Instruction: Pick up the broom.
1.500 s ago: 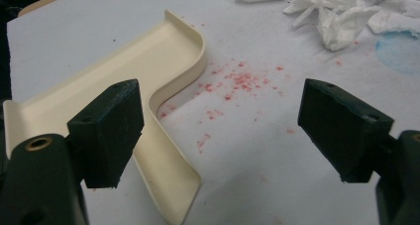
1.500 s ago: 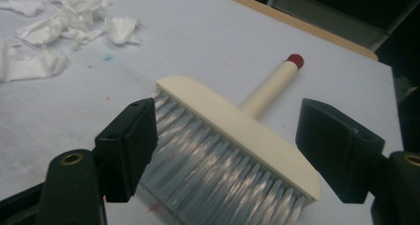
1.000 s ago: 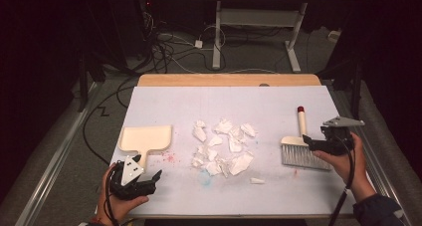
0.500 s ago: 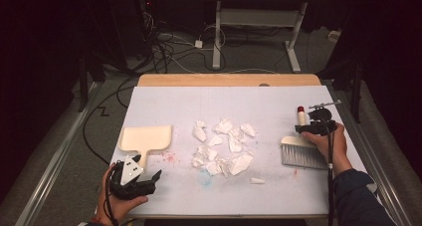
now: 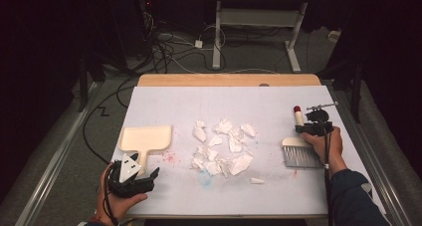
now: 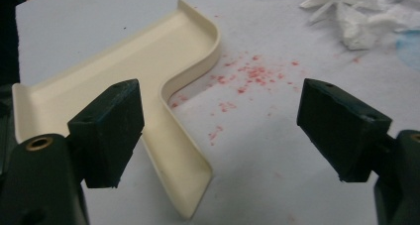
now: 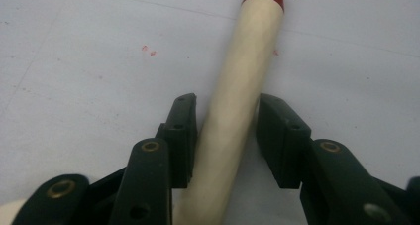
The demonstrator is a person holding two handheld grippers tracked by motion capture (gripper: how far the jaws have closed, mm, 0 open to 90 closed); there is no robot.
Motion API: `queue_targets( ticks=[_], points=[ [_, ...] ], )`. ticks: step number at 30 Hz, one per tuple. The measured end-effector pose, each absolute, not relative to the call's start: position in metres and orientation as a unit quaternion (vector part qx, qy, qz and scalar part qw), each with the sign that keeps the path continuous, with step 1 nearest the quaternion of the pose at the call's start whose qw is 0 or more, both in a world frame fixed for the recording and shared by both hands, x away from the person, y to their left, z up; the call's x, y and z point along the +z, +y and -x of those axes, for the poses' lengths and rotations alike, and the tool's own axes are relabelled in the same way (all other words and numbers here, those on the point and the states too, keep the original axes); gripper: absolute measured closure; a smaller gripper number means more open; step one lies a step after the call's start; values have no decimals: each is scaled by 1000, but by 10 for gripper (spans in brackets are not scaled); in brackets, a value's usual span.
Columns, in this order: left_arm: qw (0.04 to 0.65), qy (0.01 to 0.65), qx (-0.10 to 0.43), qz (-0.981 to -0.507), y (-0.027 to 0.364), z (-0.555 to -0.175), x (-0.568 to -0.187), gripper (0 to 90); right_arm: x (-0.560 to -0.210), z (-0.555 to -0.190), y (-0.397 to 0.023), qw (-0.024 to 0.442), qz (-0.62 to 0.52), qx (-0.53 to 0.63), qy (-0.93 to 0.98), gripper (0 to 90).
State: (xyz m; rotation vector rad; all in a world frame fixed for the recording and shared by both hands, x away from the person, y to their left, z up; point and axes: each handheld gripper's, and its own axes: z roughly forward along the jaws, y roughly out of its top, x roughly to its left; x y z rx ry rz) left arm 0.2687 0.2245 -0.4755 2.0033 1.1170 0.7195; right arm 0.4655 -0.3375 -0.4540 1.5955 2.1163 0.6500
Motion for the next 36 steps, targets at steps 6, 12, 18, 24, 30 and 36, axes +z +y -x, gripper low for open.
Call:
queue_targets(
  ticks=[6,12,18,24,30,36],
  points=[
    [355,448,273,-774,228,-272,-477,173,-454,-465,-336,204,-562,238,766,713],
    [357,439,272,-778,225,-270,-476,173,-453,-463,-338,204,-558,247,765,714],
    [360,433,271,-780,222,-270,-475,173,-436,-451,-345,222,-548,292,752,714],
    [369,420,279,-781,214,-269,-466,173,-411,-429,-348,244,-519,346,742,716],
    [403,392,279,-778,197,-272,-444,173,-385,-408,-341,259,-486,400,733,719],
    [438,348,268,-784,160,-274,-423,173,-361,-384,-324,280,-447,449,722,719]
  ],
)
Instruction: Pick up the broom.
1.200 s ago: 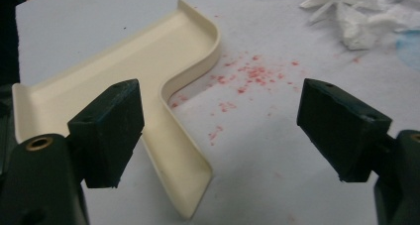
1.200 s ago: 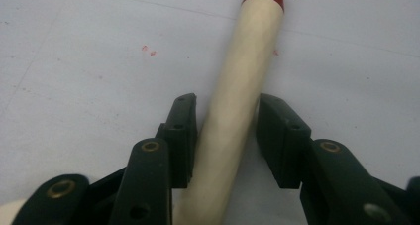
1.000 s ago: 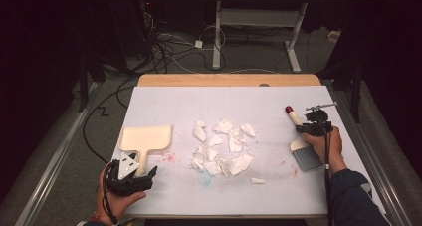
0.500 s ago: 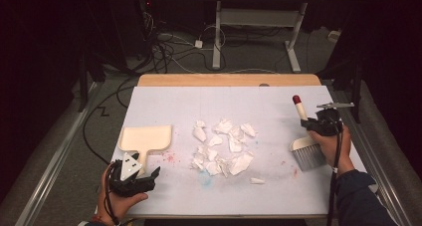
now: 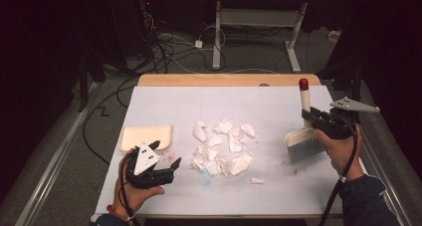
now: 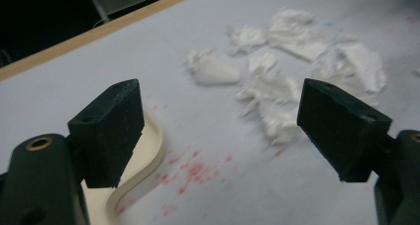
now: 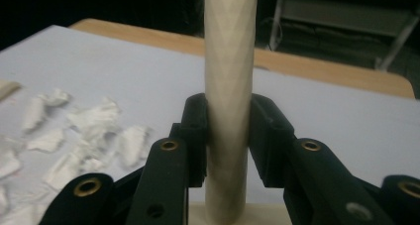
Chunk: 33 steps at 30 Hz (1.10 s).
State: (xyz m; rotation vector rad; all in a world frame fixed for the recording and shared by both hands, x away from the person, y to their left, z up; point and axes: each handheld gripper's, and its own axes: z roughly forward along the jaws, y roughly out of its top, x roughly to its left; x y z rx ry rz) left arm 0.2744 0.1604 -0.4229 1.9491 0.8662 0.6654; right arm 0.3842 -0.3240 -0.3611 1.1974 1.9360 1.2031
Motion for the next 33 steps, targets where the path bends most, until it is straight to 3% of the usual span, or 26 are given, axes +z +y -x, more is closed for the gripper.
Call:
queue_targets(
  ticks=[5,11,21,25,33],
  points=[
    [451,290,255,-805,118,-267,-411,169,-346,-362,-303,290,-410,484,717,719],
    [490,241,195,-815,72,-264,-401,170,-343,-344,-281,291,-383,516,708,719],
    [512,199,151,-822,2,-279,-402,190,-347,-323,-247,285,-343,549,707,719],
    [519,202,172,-813,-13,-286,-407,223,-350,-315,-235,277,-330,554,712,718],
    [535,208,160,-803,-14,-297,-411,334,-358,-304,-219,277,-303,559,721,718]
  ],
)
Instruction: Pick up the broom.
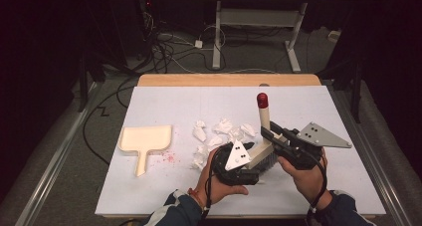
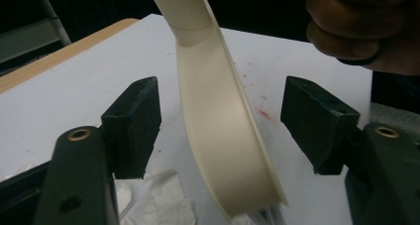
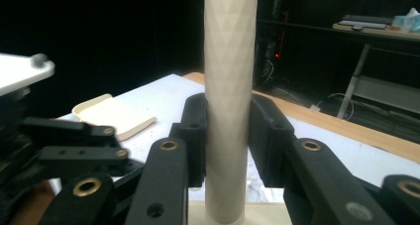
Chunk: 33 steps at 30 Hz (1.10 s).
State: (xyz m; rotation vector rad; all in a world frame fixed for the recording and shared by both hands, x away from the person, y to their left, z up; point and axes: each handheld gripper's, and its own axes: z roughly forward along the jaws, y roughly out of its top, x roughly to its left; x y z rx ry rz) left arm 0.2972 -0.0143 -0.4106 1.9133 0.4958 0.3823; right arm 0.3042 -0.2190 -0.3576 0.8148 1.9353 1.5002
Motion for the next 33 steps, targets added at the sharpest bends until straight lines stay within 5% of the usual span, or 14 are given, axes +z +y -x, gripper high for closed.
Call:
queue_targets(
  ticks=[12,28,33],
  points=[
    [539,200,146,-805,5,-305,-415,624,-359,-290,-210,278,-280,570,721,715],
    [493,162,150,-842,32,-304,-411,649,-363,-289,-213,234,-227,570,754,677],
    [480,162,143,-850,40,-309,-413,649,-361,-295,-219,208,-201,566,772,591]
  ],
)
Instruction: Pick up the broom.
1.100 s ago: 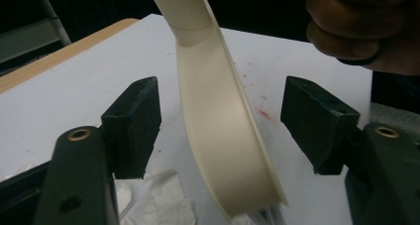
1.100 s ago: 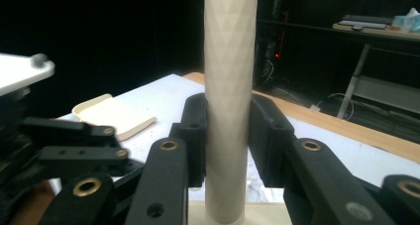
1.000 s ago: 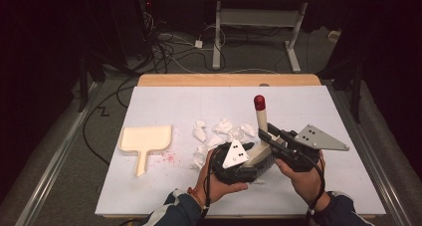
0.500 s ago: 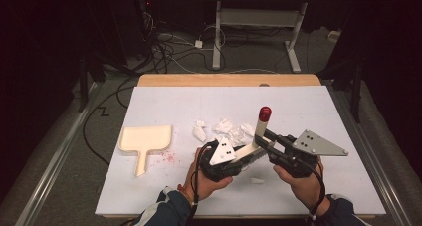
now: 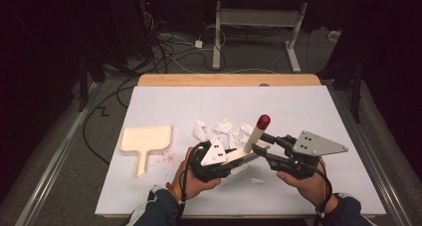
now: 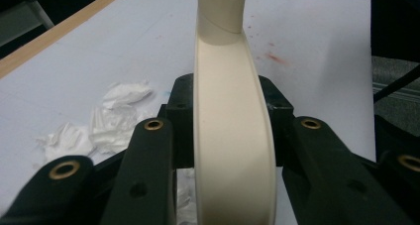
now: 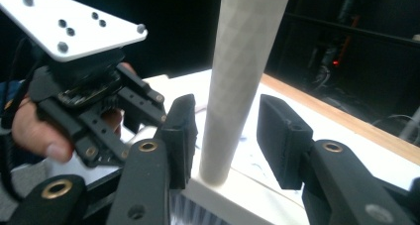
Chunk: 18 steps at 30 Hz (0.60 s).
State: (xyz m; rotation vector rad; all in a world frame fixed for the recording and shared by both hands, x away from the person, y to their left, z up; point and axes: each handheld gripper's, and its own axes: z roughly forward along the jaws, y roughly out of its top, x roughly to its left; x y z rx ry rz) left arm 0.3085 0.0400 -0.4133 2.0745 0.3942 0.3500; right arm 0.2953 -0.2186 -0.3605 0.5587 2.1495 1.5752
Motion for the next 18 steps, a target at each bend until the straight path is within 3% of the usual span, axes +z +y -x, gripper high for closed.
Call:
queue_targets(
  ticks=[9,10,18],
  points=[
    [465,135,123,-866,43,-308,-410,649,-361,-313,-244,182,-150,538,809,464],
    [465,126,114,-869,43,-307,-408,649,-363,-319,-248,155,-132,524,827,416],
    [471,86,84,-874,40,-302,-408,649,-379,-331,-244,95,-91,493,860,342]
  ],
)
